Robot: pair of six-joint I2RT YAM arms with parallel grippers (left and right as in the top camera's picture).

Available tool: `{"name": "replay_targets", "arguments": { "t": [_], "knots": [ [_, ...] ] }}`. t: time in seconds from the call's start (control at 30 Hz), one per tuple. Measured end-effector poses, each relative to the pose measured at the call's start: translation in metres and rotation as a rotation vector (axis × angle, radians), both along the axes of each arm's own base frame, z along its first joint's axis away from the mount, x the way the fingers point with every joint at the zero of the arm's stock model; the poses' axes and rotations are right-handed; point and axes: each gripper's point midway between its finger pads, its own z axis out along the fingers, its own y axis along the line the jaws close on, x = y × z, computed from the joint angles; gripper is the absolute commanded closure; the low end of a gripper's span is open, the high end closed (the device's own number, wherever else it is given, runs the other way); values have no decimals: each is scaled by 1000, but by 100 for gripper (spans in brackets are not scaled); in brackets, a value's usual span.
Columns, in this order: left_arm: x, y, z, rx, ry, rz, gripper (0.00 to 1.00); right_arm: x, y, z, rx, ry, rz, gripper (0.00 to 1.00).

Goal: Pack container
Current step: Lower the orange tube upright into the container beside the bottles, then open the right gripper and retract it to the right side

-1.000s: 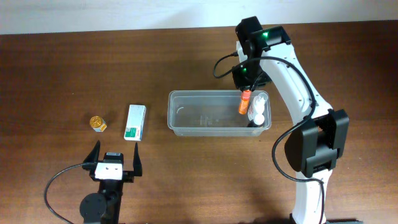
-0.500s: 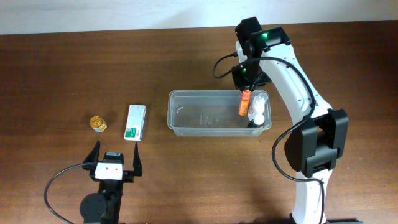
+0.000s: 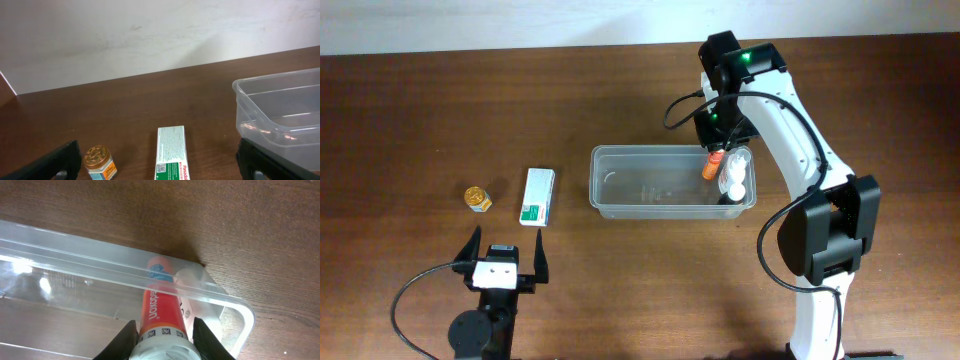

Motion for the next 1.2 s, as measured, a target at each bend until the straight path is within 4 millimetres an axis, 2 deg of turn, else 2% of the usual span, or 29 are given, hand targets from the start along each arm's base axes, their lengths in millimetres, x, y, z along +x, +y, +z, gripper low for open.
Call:
{"name": "replay_targets", "arguments": {
  "t": [0.1, 0.13, 0.2, 0.53, 0.8, 0.93, 1.03, 1.1, 1.13, 1.2],
  "knots": [
    [0, 0, 0, 0, 0, 0, 1, 0, 0, 0, 0, 0, 0, 71],
    [0, 0, 0, 0, 0, 0, 1, 0, 0, 0, 0, 0, 0, 67],
    [0, 0, 0, 0, 0, 0, 1, 0, 0, 0, 0, -1, 2, 66],
    [0, 0, 0, 0, 0, 0, 1, 0, 0, 0, 0, -1, 0, 66],
    [0, 0, 0, 0, 0, 0, 1, 12, 3, 5, 14, -50, 1, 60],
    [0, 0, 0, 0, 0, 0, 1, 26, 7, 30, 34, -126, 3, 52],
    [0, 0, 0, 0, 0, 0, 1, 34, 9, 50, 49, -178, 1, 41],
    [0, 0, 0, 0, 0, 0, 1, 36, 9, 66, 50, -210, 3, 22],
    [0, 0, 0, 0, 0, 0, 1, 37, 7, 74, 45, -224, 3, 3],
    [0, 0, 0, 0, 0, 0, 1, 38, 0, 95, 20, -265, -11, 2]
  ]
}}
